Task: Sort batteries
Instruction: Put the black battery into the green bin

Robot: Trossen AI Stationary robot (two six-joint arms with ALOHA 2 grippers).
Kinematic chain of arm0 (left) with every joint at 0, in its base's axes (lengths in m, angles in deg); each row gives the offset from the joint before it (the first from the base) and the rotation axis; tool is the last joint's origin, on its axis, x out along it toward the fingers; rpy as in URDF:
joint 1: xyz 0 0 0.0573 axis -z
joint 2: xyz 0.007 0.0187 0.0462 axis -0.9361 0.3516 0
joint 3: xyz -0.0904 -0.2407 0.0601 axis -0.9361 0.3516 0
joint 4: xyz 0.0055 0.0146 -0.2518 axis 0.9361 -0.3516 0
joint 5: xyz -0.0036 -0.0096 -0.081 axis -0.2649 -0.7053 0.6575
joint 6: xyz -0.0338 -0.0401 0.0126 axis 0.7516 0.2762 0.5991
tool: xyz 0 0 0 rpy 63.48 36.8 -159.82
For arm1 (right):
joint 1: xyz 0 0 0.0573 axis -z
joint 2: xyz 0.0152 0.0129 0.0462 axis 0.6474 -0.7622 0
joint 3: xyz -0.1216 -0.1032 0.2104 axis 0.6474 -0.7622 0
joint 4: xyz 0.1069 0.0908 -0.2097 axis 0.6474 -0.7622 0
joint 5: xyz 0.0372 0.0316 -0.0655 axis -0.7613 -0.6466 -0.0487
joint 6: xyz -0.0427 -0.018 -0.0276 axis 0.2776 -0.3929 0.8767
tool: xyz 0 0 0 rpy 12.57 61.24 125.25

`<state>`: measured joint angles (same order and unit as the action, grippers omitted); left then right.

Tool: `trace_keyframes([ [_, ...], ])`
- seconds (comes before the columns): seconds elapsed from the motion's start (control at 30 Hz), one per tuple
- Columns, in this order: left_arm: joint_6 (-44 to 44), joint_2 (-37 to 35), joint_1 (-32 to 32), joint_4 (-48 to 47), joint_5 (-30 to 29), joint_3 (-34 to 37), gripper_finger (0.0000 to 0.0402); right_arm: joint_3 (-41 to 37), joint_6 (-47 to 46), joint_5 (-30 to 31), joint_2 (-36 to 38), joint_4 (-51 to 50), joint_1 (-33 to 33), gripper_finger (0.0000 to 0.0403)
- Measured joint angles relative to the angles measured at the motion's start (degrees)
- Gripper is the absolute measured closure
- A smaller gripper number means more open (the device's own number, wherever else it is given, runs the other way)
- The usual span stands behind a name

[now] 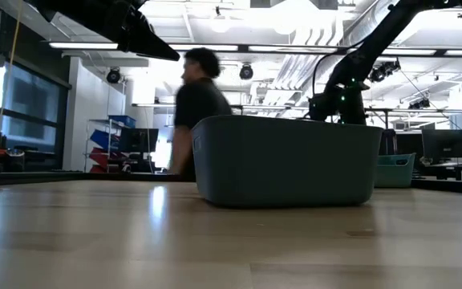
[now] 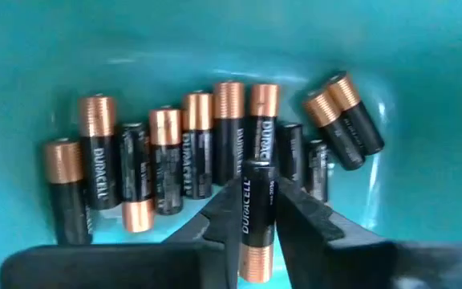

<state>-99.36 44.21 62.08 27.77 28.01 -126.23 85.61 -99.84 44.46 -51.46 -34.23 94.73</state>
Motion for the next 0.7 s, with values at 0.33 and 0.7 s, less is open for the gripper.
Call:
trace_keyframes([
  [0.33, 0.0, 0.0, 0.0, 0.2, 0.0, 0.0, 0.0312, 0.0, 0.2, 2.6, 6.5, -1.0, -0.6, 0.0224],
  [0.7, 0.9, 0.0, 0.0, 0.3, 0.0, 0.0, 0.0312, 0.1, -13.8, 3.1, 29.8, -17.4, -31.6, 0.0219],
])
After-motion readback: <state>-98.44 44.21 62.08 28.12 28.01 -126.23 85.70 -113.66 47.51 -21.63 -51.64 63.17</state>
